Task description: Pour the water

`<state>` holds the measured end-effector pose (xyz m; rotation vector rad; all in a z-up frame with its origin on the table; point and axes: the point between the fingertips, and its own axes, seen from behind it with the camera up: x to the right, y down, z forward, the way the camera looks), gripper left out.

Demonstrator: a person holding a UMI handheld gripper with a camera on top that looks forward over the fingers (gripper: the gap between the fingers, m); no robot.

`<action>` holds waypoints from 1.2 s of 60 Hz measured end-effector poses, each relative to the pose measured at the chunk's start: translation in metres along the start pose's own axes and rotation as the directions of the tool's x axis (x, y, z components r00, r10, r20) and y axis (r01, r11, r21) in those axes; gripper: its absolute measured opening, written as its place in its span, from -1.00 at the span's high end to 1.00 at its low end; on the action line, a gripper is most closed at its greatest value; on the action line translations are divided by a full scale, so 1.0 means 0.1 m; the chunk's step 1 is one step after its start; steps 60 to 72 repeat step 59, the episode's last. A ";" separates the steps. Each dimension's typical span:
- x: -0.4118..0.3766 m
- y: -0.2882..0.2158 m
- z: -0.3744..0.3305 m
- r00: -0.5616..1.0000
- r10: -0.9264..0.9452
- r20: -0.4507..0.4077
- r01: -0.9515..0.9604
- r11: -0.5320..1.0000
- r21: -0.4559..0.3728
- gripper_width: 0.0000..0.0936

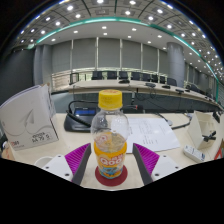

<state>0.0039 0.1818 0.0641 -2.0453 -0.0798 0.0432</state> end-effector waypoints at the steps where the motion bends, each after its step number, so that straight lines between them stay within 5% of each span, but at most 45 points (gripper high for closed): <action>1: 0.01 0.00 -0.03 1.000 0.004 -0.007 -0.004 1.000 -0.004 -0.79; 13: -0.05 -0.12 -0.72 0.999 0.010 -0.048 -0.012 0.999 -0.037 -0.84; 44: -0.97 0.25 -3.80 0.991 -0.084 -0.102 0.071 0.989 -0.126 -0.84; 72: -1.24 0.49 -4.39 0.995 -0.032 -0.092 0.019 0.989 -0.144 -0.84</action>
